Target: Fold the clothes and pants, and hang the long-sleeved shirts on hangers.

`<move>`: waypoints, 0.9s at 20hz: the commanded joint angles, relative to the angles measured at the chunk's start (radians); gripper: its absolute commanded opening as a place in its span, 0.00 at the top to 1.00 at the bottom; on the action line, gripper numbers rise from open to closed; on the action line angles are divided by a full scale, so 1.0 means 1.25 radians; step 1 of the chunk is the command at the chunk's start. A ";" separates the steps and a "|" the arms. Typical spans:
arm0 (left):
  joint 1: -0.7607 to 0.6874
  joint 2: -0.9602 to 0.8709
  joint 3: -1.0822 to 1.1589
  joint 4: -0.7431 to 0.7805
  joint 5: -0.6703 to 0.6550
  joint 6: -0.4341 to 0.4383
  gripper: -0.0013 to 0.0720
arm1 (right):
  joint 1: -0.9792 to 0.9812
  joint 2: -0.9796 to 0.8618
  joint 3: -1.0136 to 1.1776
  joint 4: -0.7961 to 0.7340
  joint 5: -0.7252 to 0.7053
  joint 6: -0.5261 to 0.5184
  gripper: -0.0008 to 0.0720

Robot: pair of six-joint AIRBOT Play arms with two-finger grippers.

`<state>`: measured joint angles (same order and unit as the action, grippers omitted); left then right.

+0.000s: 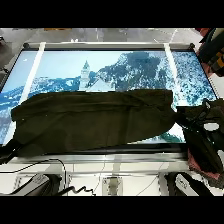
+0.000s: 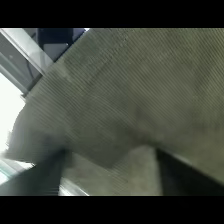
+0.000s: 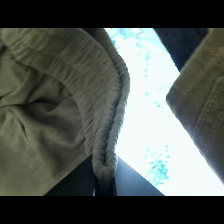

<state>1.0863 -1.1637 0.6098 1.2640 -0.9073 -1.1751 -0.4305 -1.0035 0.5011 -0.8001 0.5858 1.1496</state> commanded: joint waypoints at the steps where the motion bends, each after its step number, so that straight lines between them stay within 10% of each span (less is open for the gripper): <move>1: 0.000 -0.048 -0.002 -0.029 -0.004 0.001 0.76 | 0.000 0.058 0.020 -0.075 0.051 0.008 0.94; 2: 0.000 -0.040 0.003 -0.031 -0.007 0.004 0.95 | 0.000 0.084 0.031 -0.106 0.075 0.023 0.95; 11: 0.000 0.164 0.156 -0.037 -0.023 0.077 0.95 | 0.000 0.350 0.130 -0.481 0.457 0.307 0.94; 18: -0.042 0.248 0.168 -0.055 0.141 0.028 0.96 | 0.001 0.408 0.208 -0.475 0.539 0.356 0.94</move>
<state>1.0657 -0.8768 0.8047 1.2037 -0.8341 -1.0946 -0.4301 -0.5091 0.7300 -1.3781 1.2293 1.5356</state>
